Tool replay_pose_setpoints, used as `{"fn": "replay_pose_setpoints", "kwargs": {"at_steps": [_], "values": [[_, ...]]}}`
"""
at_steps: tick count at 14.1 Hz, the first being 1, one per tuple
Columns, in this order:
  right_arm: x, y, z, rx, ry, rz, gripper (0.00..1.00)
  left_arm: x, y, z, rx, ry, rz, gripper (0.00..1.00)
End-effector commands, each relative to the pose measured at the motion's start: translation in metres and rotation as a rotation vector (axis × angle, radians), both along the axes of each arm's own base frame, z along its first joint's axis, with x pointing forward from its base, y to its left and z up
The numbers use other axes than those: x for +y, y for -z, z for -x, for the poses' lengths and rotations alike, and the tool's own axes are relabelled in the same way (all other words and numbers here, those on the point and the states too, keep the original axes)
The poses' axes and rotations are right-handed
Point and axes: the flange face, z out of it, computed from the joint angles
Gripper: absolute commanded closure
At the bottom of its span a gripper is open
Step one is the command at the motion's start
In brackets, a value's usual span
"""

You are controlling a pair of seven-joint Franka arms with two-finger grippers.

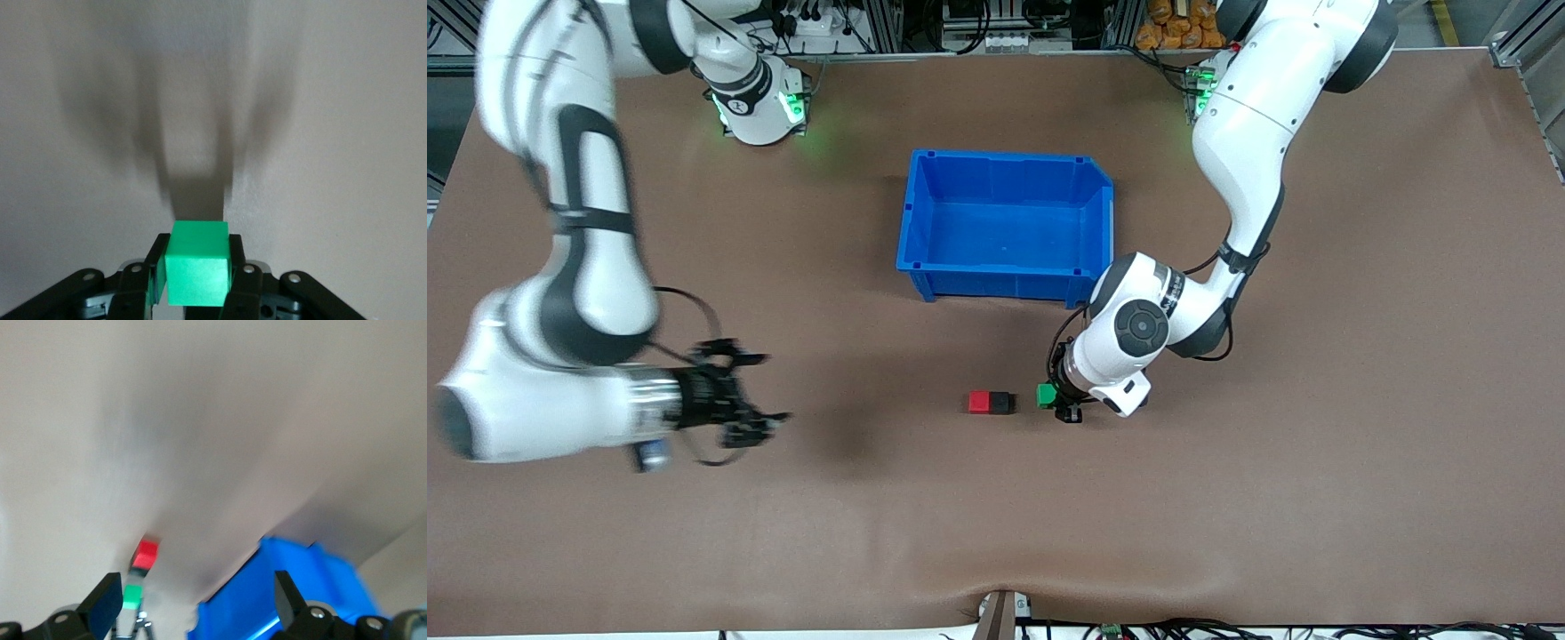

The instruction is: Attach green and red cubes to black cube

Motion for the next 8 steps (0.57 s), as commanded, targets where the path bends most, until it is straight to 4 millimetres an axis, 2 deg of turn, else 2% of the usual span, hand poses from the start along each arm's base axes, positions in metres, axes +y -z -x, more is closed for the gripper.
{"fn": "replay_pose_setpoints", "kwargs": {"at_steps": [1, 3, 4, 5, 6, 7, 8], "values": [[-0.032, -0.061, 0.028, -0.099, -0.328, 0.083, 0.0, -0.012, 0.006, -0.009, -0.034, -0.016, 0.014, 1.0], [-0.049, -0.112, 0.057, -0.144, -0.713, 0.144, 0.0, -0.03, 0.016, -0.002, -0.031, -0.008, 0.015, 1.0], [-0.058, -0.142, 0.074, -0.161, -0.854, 0.131, 0.0, -0.031, 0.018, -0.003, -0.035, -0.009, 0.01, 1.0], [-0.068, -0.182, 0.098, -0.211, -0.94, 0.103, 0.0, -0.031, 0.019, -0.003, -0.039, -0.009, 0.002, 1.0], [-0.077, -0.192, 0.114, -0.21, -0.96, 0.083, 0.0, -0.038, 0.019, 0.001, -0.043, 0.001, 0.001, 1.0], [-0.078, -0.205, 0.137, -0.225, -0.962, 0.093, 0.0, -0.039, 0.022, 0.001, -0.045, 0.003, -0.003, 1.0], [-0.082, -0.205, 0.154, -0.263, -0.967, 0.102, 0.0, -0.041, 0.021, 0.001, -0.046, -0.001, -0.003, 1.0]]}}
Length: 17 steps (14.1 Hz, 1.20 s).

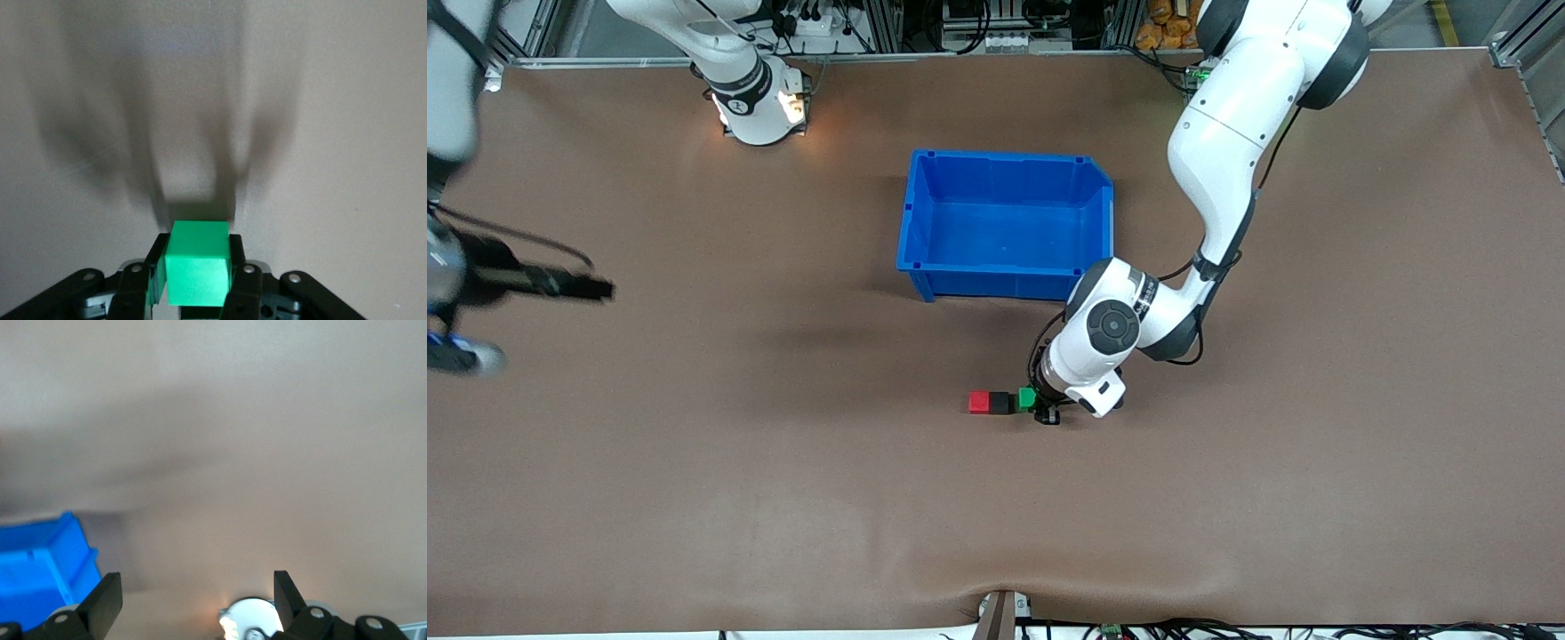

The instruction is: Attach green and red cubes to black cube

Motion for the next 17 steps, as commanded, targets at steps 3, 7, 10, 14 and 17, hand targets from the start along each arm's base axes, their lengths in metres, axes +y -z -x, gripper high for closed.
{"fn": "replay_pose_setpoints", "kwargs": {"at_steps": [3, 7, 10, 14, 17], "values": [[-0.026, 0.016, 0.103, -0.157, -0.099, -0.03, 0.0, -0.01, 0.004, -0.001, -0.016, -0.017, -0.01, 1.0], [-0.022, -0.064, 0.078, -0.236, -0.138, 0.075, 0.0, -0.012, 0.008, 0.002, -0.012, -0.01, -0.015, 1.0], [-0.012, -0.063, 0.078, -0.111, -0.142, 0.071, 0.0, -0.012, 0.012, 0.003, -0.006, -0.014, -0.018, 1.0], [-0.019, -0.051, 0.076, -0.072, -0.136, 0.075, 0.0, -0.012, 0.01, 0.003, -0.005, -0.02, -0.019, 1.0], [-0.025, -0.049, 0.073, -0.097, -0.123, 0.028, 0.0, -0.015, -0.01, 0.005, 0.009, -0.009, -0.025, 1.0]]}}
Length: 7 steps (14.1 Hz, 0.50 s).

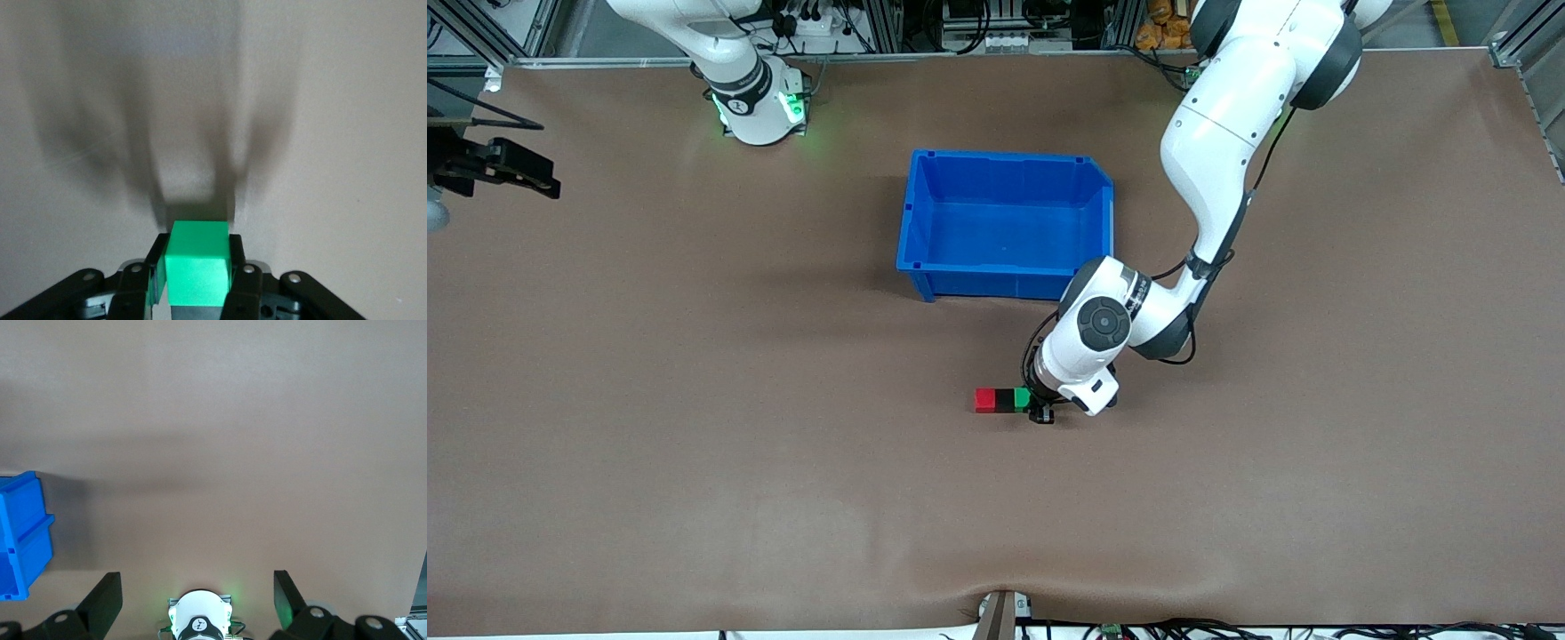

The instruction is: Attach green and red cubes to black cube

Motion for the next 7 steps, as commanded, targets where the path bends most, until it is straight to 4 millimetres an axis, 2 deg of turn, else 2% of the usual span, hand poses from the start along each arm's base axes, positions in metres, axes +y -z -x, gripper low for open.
{"fn": "replay_pose_setpoints", "kwargs": {"at_steps": [1, 4, 6, 7], "values": [[-0.015, 0.002, -0.002, -0.026, 0.021, -0.066, 0.0, -0.007, -0.012, 0.005, 0.031, -0.001, -0.034, 1.0], [-0.02, 0.004, 0.023, -0.162, 0.032, -0.101, 0.0, -0.003, -0.009, 0.009, 0.074, 0.01, -0.066, 1.0], [-0.014, 0.009, 0.036, -0.157, 0.021, -0.104, 0.0, 0.0, -0.009, 0.009, 0.092, 0.013, -0.08, 1.0], [-0.012, 0.008, 0.036, -0.155, 0.016, -0.102, 0.0, 0.001, -0.011, 0.008, 0.091, 0.015, -0.083, 0.94]]}}
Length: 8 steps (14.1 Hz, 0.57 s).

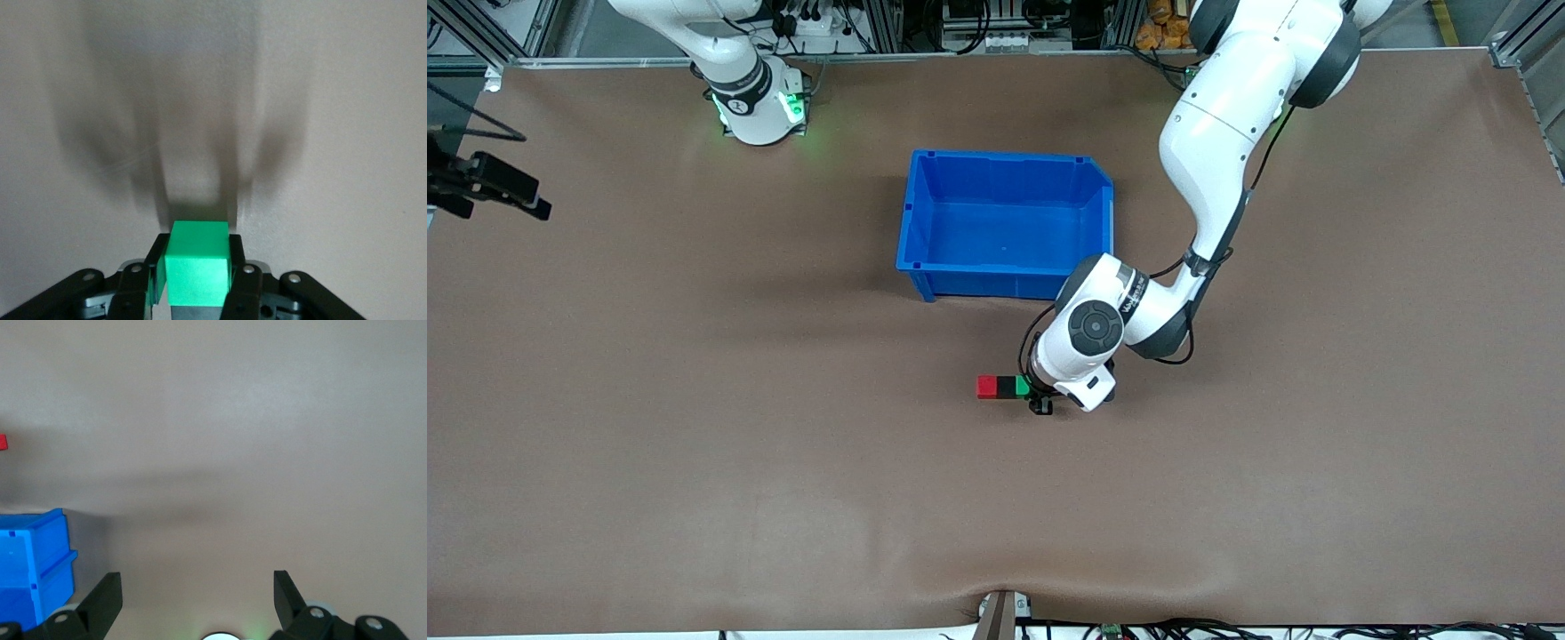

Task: Attach green and red cubes to black cube
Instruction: 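Open the left gripper and lift it away from the cubes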

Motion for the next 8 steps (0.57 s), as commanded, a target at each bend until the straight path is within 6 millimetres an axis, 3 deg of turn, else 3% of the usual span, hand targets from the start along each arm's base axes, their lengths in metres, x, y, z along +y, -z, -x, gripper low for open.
{"fn": "replay_pose_setpoints", "kwargs": {"at_steps": [1, 2, 5, 8], "values": [[0.005, -0.002, 0.019, -0.023, -0.018, -0.015, 0.0, 0.005, -0.008, 0.0, 0.002, 0.0, -0.04, 0.48], [0.001, -0.006, 0.017, -0.029, -0.01, -0.015, 0.0, 0.007, -0.009, -0.002, -0.004, 0.007, -0.047, 0.0], [0.0, -0.005, 0.016, -0.028, -0.008, -0.015, 0.0, 0.009, -0.038, -0.005, -0.033, 0.065, -0.065, 0.0], [0.0, -0.005, 0.016, -0.028, -0.01, -0.015, 0.0, 0.047, -0.11, -0.027, -0.069, 0.179, -0.059, 0.0]]}}
